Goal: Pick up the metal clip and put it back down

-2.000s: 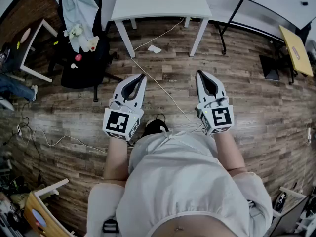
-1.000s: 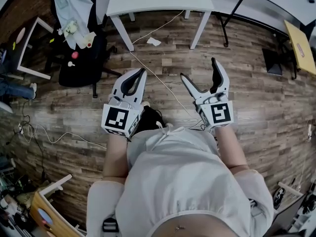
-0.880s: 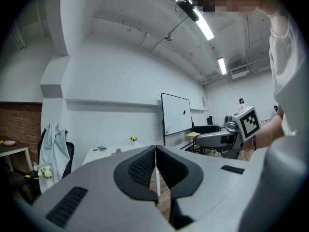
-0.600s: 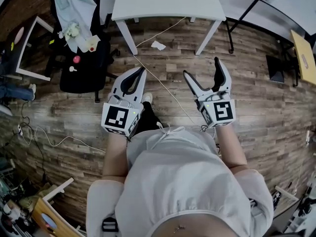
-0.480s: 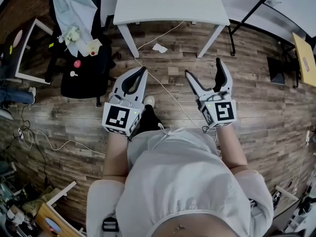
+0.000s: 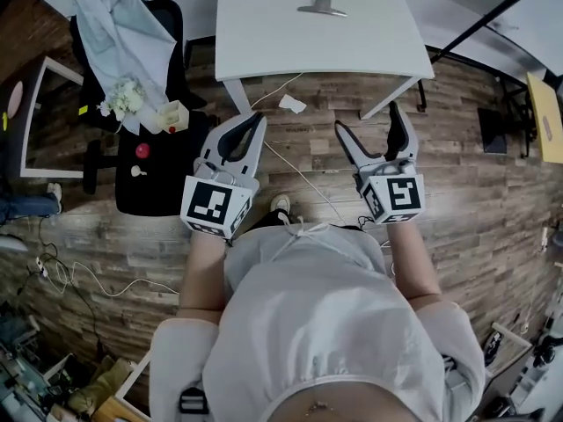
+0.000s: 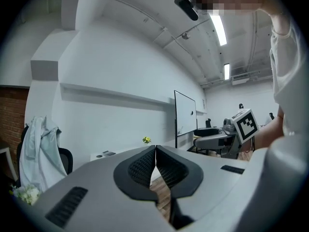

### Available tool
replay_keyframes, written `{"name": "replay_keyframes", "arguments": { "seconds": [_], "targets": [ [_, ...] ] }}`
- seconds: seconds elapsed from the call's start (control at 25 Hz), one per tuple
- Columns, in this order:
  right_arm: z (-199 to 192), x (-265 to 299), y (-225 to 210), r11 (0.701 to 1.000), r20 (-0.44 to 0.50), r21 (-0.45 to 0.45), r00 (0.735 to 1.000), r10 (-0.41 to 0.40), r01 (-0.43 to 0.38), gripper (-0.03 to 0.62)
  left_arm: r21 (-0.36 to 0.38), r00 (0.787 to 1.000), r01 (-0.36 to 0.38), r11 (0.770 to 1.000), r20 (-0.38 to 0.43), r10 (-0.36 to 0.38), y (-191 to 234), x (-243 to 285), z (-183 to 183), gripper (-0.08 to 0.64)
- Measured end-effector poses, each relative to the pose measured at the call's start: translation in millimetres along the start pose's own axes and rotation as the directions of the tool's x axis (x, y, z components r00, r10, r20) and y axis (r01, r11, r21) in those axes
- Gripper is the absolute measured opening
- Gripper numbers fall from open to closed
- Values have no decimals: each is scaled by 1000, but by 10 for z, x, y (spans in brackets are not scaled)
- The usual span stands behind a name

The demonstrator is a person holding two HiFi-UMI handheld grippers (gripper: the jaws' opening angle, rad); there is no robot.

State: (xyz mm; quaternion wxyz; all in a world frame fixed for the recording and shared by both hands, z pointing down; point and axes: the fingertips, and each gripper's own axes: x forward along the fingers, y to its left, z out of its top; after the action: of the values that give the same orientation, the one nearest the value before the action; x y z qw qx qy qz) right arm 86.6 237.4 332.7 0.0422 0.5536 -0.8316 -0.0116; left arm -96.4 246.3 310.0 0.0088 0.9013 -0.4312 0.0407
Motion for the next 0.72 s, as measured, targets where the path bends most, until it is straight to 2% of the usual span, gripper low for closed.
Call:
{"name": "replay_keyframes", "arguments": {
  "seconds": [0.28, 0.52, 0.72],
  "targets": [
    [-130, 766, -109, 999, -81, 26, 997, -20, 22, 469, -21, 999, 21, 1000, -25, -22, 621, 411, -60, 20],
    [-340, 1371, -447, 997, -120, 53, 992, -40, 47, 469, -19, 998, 14, 1000, -63, -15, 956, 897, -261, 20],
    [-511, 2005, -838, 997, -149, 57, 988, -38, 47, 469, -3, 998, -9, 1000, -64, 9, 1291, 1482, -256, 20]
  ]
}}
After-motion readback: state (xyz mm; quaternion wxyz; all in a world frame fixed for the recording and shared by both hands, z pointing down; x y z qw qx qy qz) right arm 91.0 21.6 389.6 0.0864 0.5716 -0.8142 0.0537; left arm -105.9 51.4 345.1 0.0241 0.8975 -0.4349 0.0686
